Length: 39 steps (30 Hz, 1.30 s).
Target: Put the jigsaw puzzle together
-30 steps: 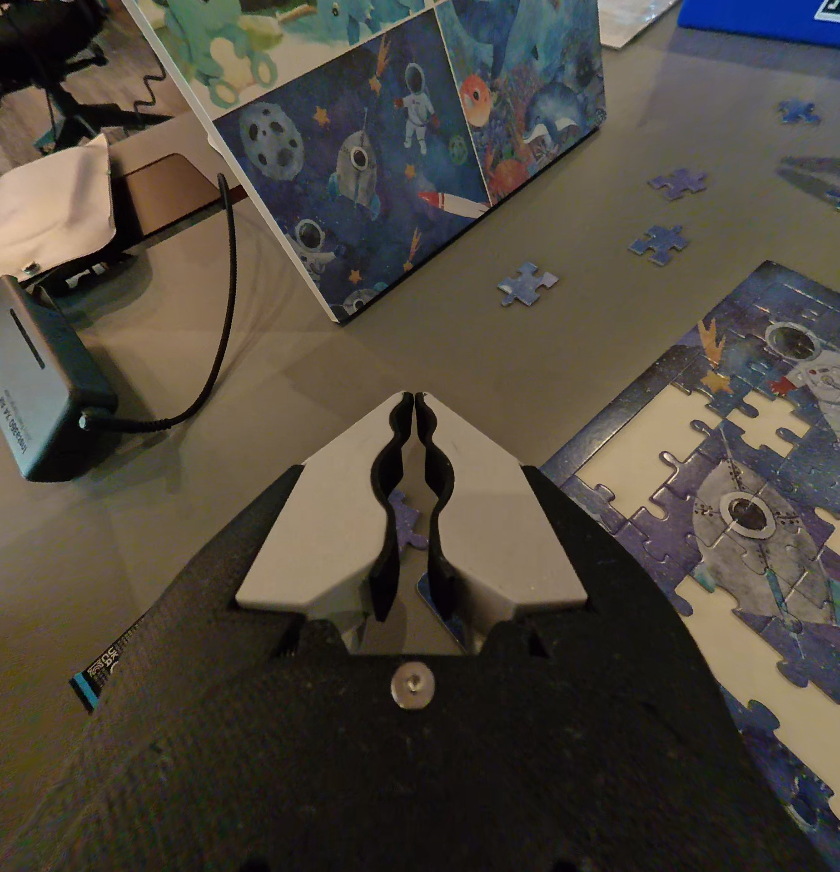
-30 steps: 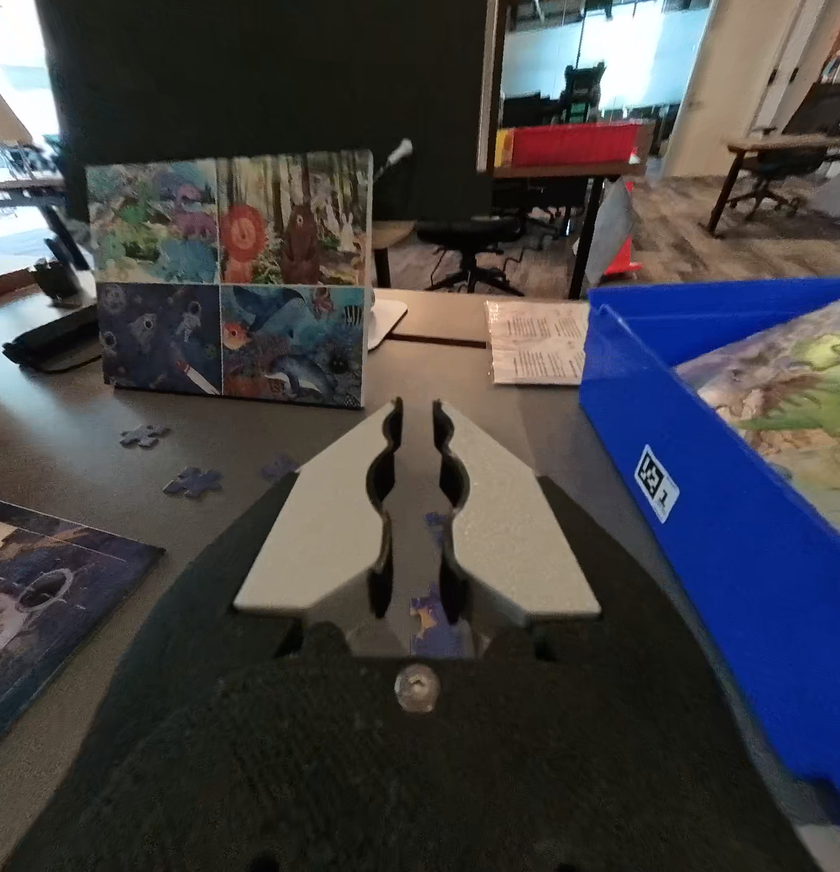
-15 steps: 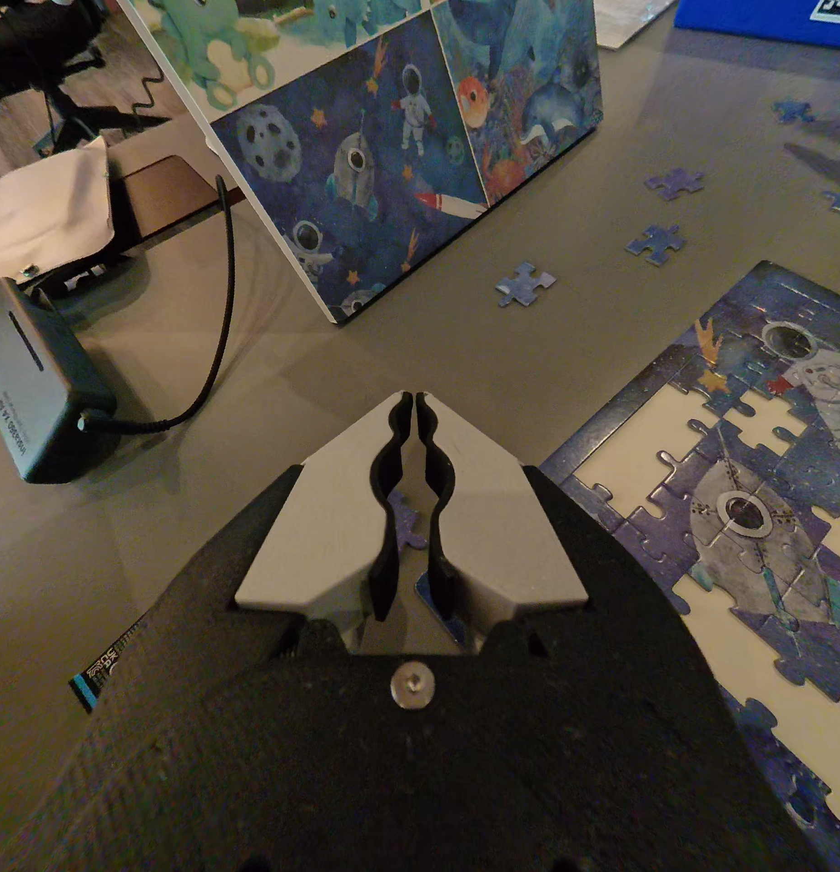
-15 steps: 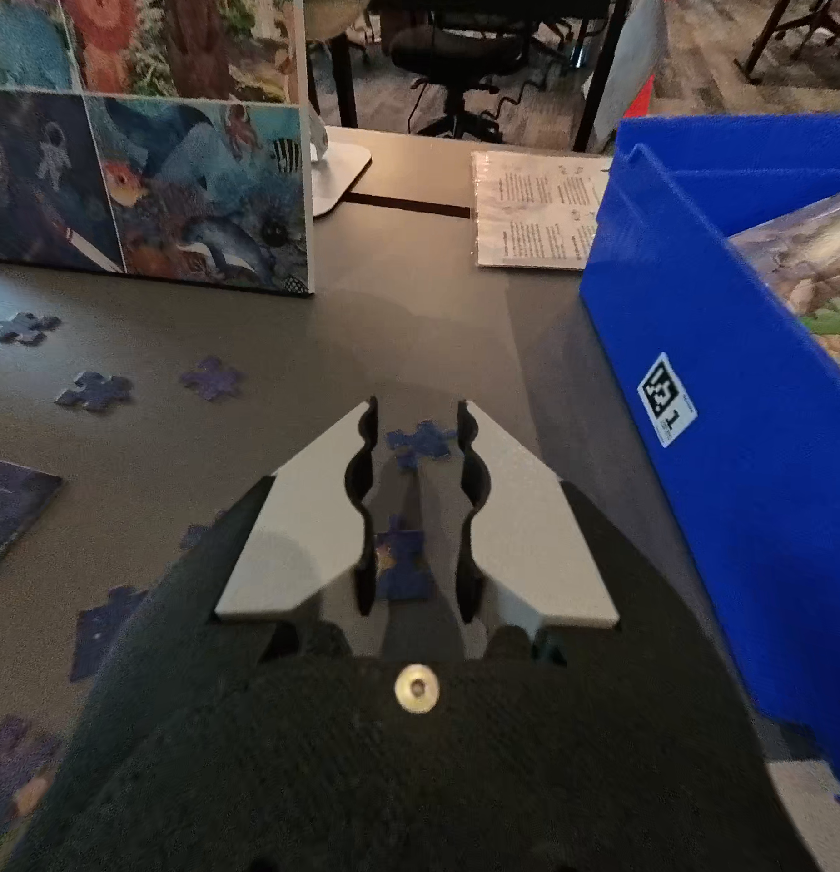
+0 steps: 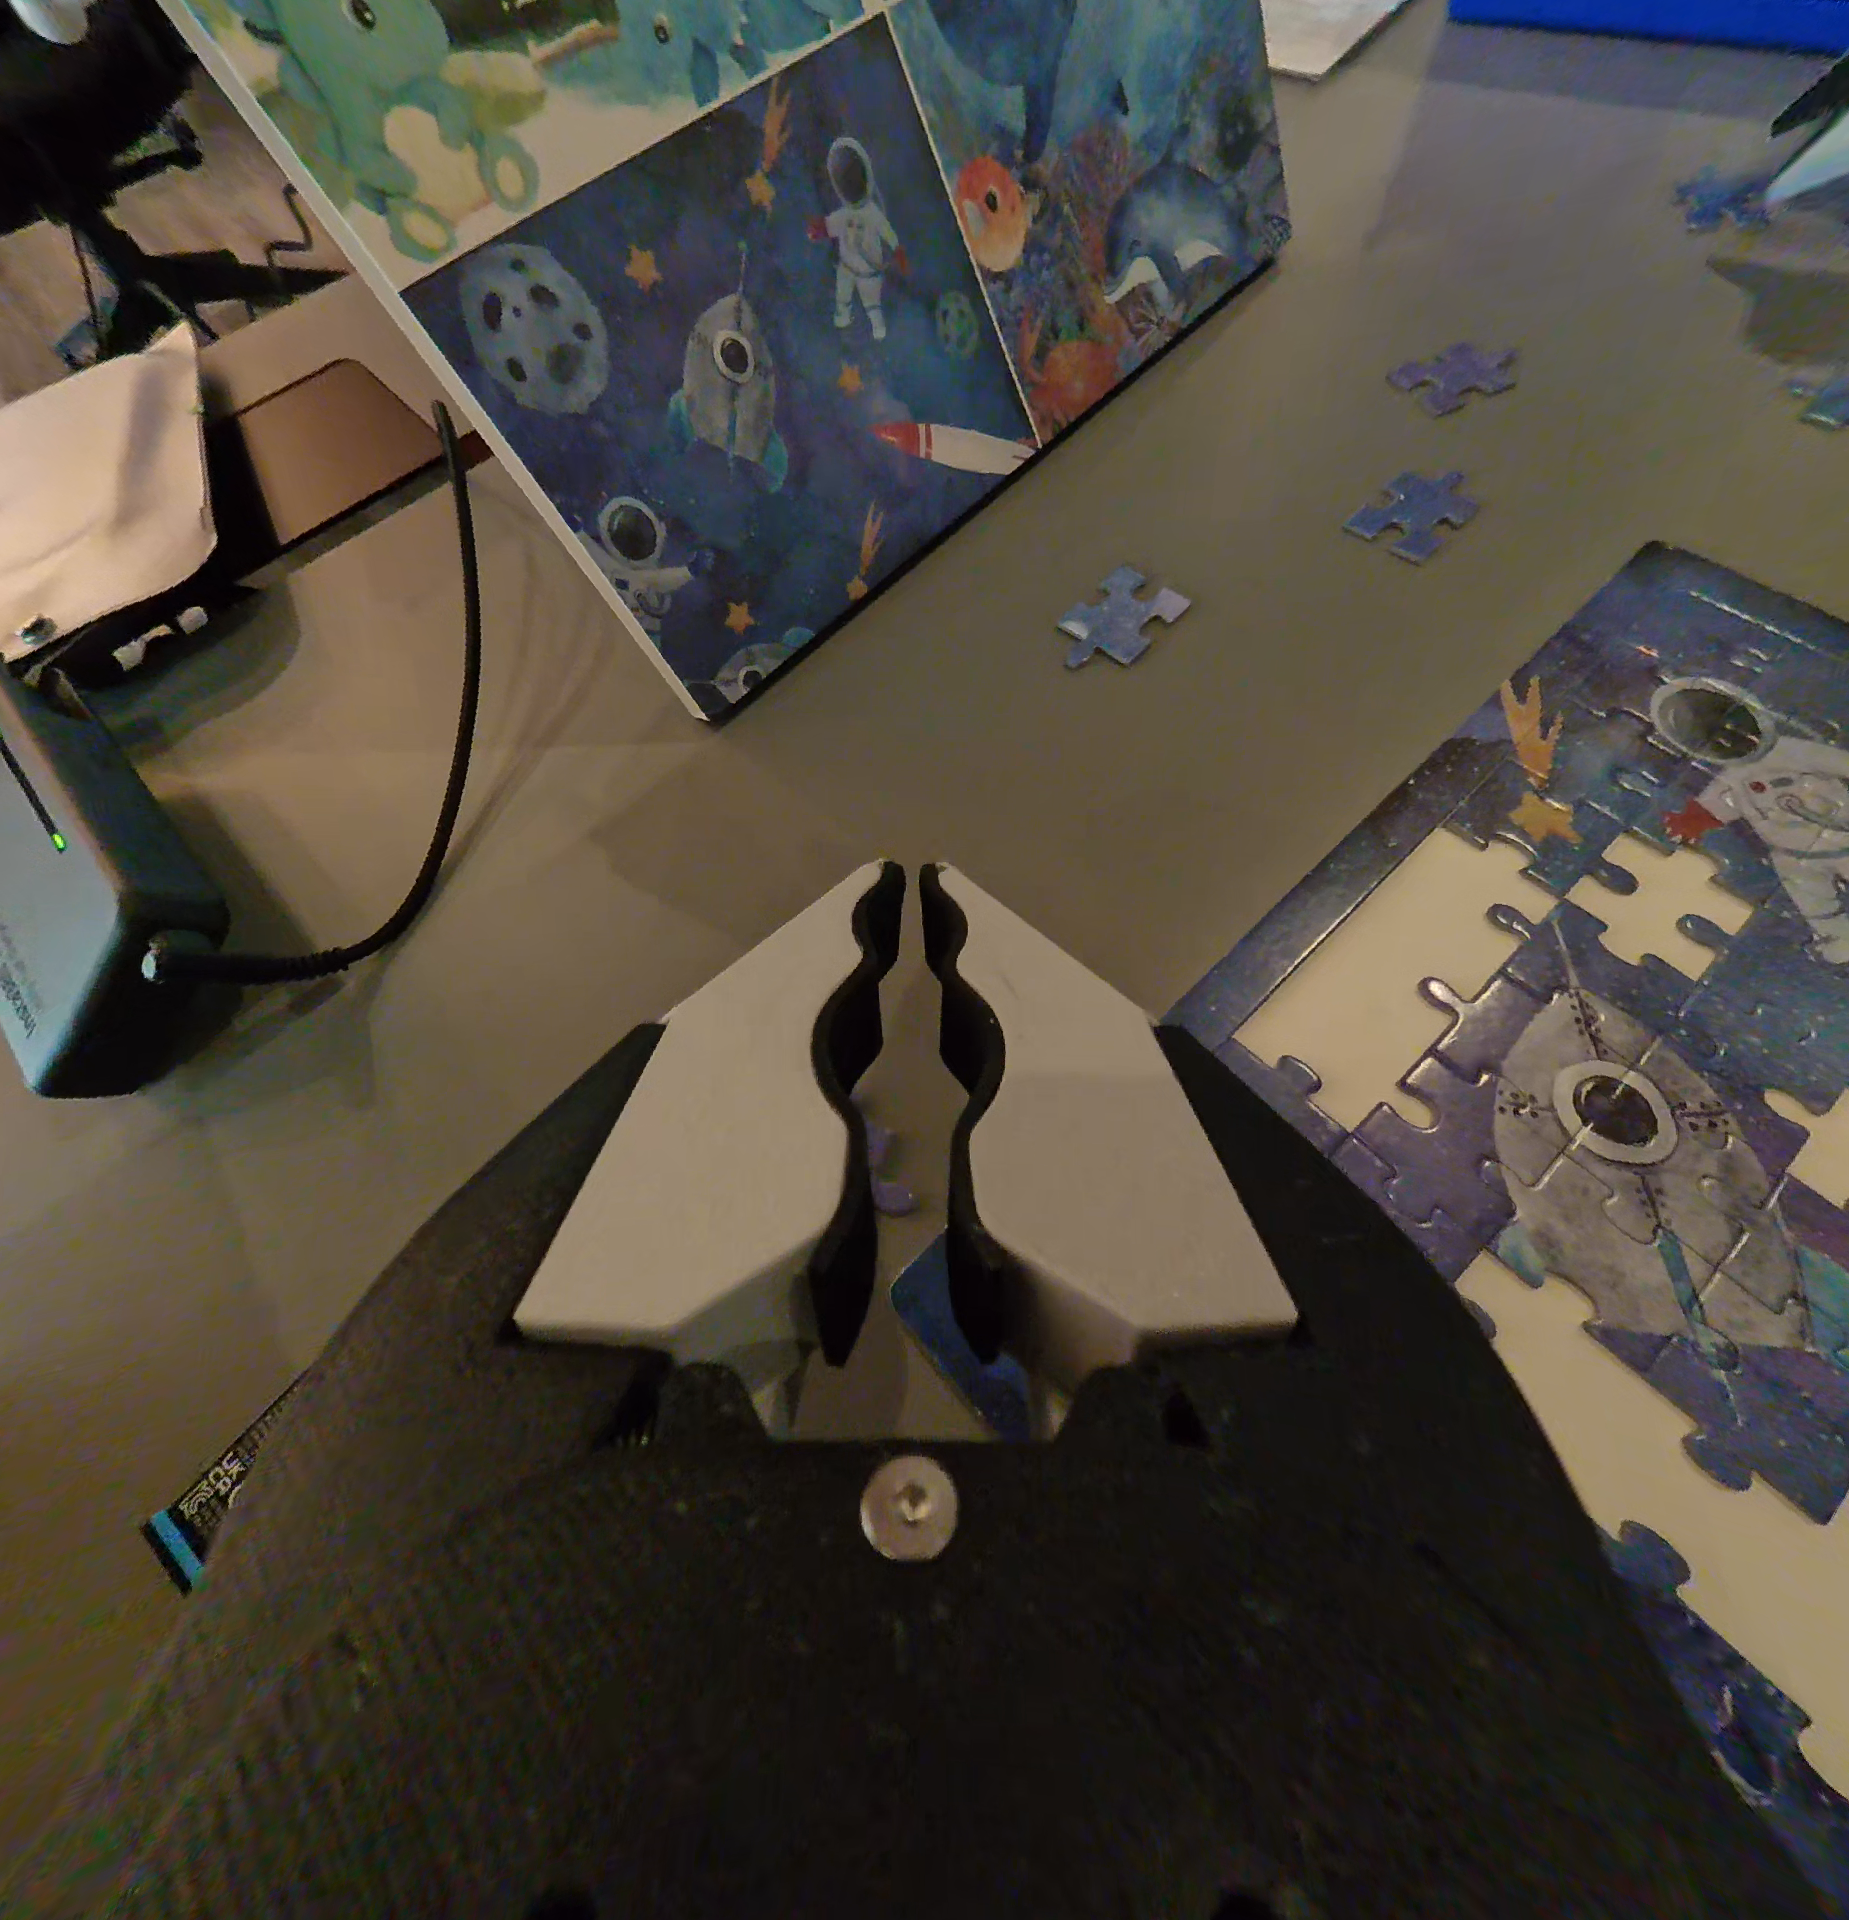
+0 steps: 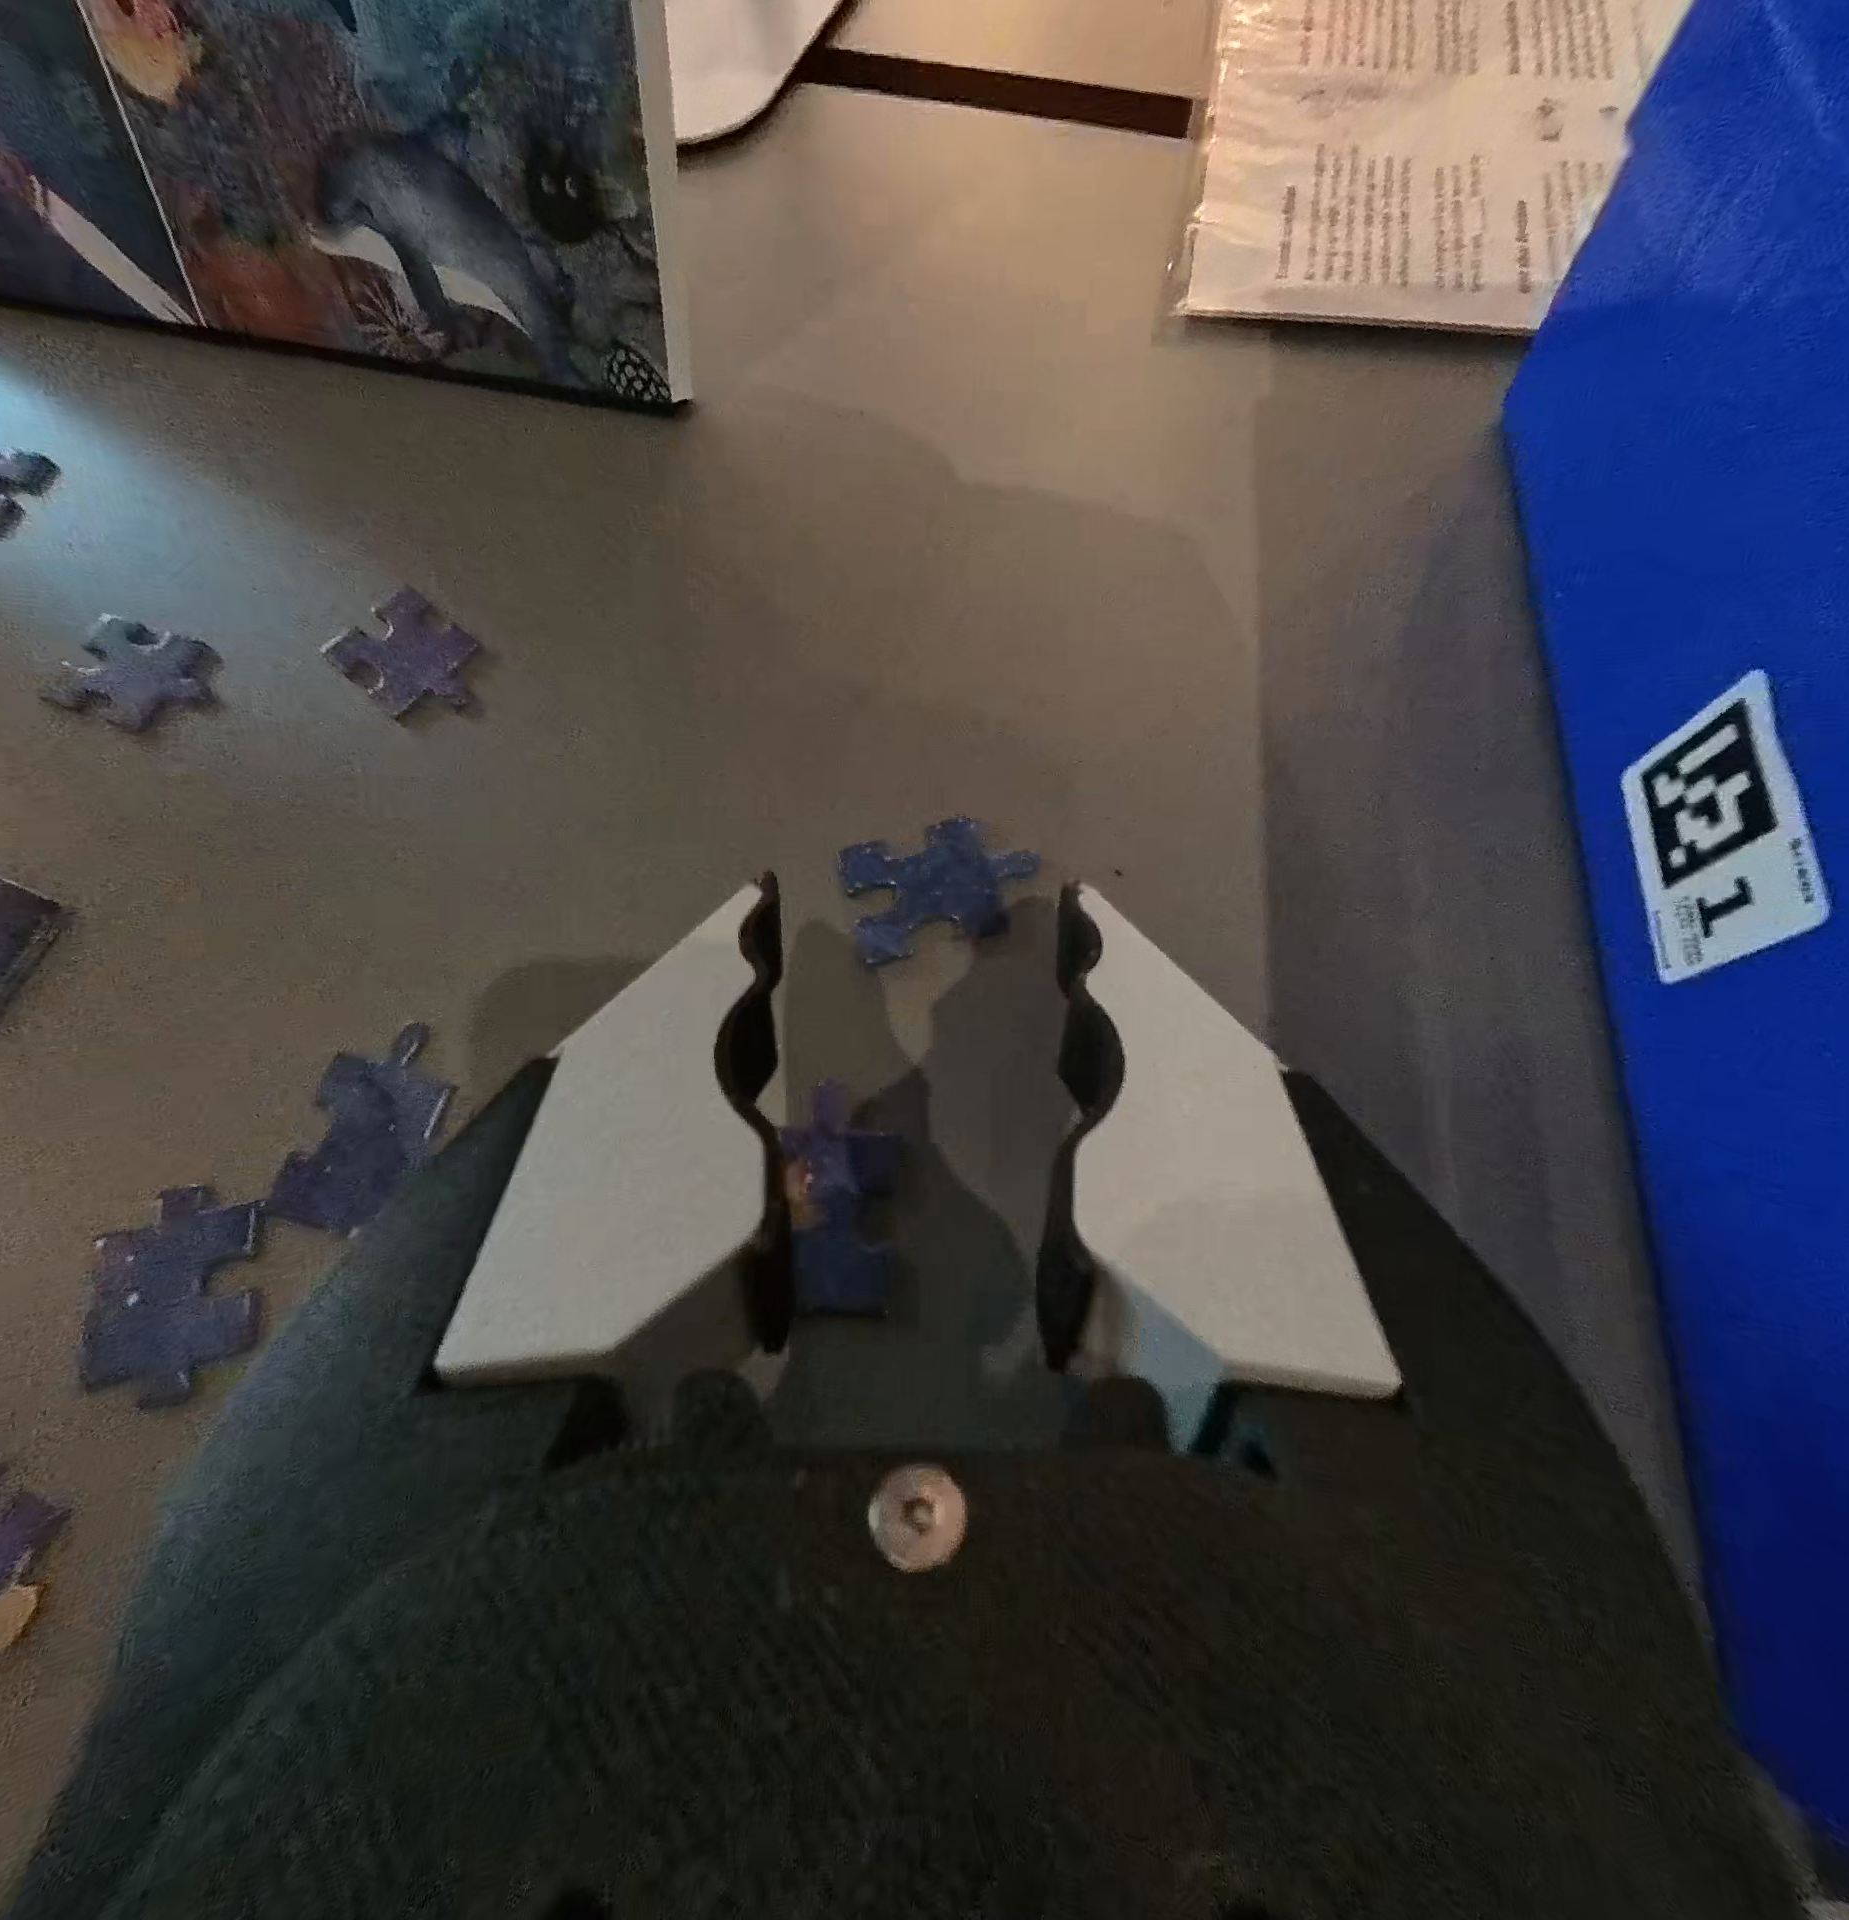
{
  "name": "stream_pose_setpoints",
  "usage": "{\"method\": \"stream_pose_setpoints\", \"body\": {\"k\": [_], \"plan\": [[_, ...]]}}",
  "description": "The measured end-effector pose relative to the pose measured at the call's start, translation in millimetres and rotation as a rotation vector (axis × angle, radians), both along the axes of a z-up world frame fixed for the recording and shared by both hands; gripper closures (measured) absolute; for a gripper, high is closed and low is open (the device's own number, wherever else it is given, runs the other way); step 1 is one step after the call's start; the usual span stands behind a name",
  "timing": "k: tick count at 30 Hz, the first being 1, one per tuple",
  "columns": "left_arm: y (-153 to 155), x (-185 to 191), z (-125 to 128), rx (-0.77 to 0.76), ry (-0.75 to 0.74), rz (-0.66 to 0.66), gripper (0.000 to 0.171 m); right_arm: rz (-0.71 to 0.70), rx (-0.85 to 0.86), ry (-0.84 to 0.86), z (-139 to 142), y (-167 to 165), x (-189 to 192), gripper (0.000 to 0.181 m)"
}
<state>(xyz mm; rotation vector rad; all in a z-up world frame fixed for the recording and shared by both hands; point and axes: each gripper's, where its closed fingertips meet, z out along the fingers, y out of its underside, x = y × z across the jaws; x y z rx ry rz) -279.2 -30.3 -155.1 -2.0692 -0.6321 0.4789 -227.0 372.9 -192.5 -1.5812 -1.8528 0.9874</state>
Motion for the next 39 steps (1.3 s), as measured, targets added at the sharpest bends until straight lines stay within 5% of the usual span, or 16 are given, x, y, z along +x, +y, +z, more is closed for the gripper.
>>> {"method": "stream_pose_setpoints", "body": {"k": [17,19,28,39], "plan": [[0,0,-5,-0.021,-0.009,-0.001,0.170,0.067,0.122,-0.034,-9,-14,1,0.154],[0,0,-5,-0.023,-0.008,-0.002,0.169,0.077,0.133,-0.019,-8,-16,2,0.173],[1,1,-7,-0.032,-0.010,-0.005,0.169,0.072,0.141,0.000,-5,-18,2,0.163],[1,1,-7,-0.036,-0.011,-0.006,0.169,-0.163,0.023,0.086,14,27,5,0.151]]}}
